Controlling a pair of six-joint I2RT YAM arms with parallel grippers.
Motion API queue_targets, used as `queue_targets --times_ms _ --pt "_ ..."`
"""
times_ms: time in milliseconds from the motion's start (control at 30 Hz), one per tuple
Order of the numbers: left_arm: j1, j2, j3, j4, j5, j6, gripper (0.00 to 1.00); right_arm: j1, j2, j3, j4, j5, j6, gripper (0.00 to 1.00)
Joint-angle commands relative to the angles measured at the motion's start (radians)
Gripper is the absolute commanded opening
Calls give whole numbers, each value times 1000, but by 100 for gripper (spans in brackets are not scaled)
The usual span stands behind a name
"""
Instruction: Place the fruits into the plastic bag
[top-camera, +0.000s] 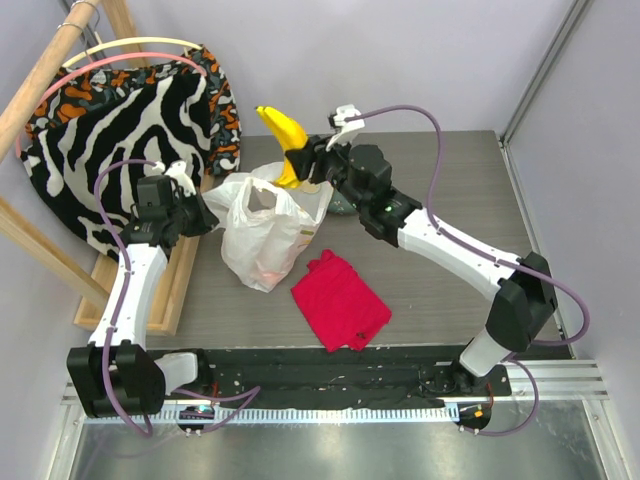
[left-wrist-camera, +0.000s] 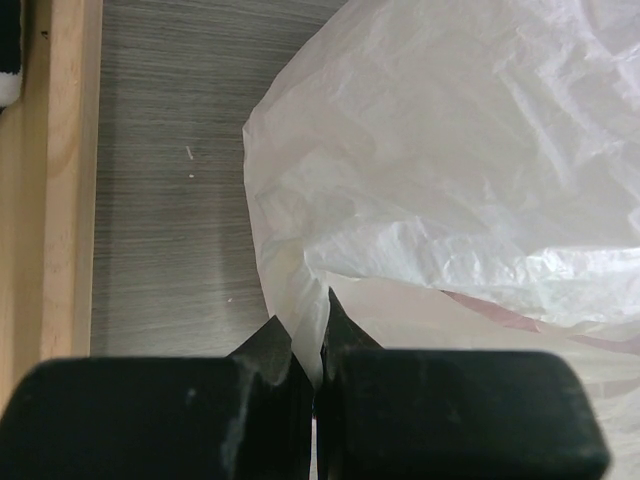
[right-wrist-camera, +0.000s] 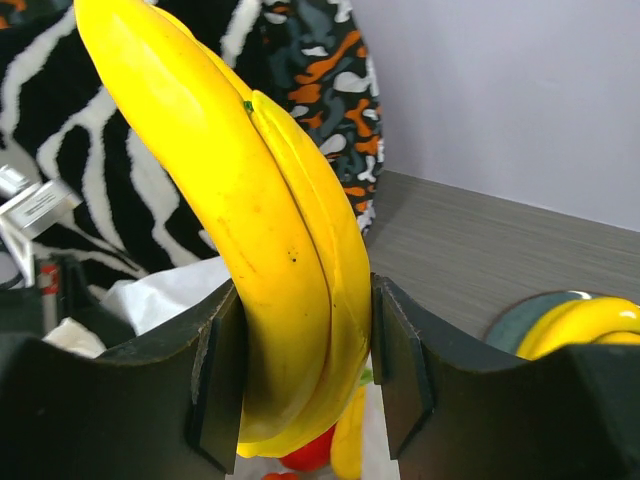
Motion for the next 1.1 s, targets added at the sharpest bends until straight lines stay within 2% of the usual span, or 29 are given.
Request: queue_targets --times_ms 0,367,700,867,1067 --pt "6 -28 -1 35 12 -6 0 62 -64 -31 83 -49 -57 16" --pt "6 -38 -2 35 3 -14 0 165 -193 -280 -42 -182 -71 16" --pt "4 -42 -5 37 -12 -15 0 234 -133 -214 -258 -266 -206 16" --pt "4 -42 -5 37 -14 -17 0 257 -61 -154 -399 -208 -221 16" --pt "4 -45 -7 40 -11 -15 0 259 20 -82 -482 -34 -182 14"
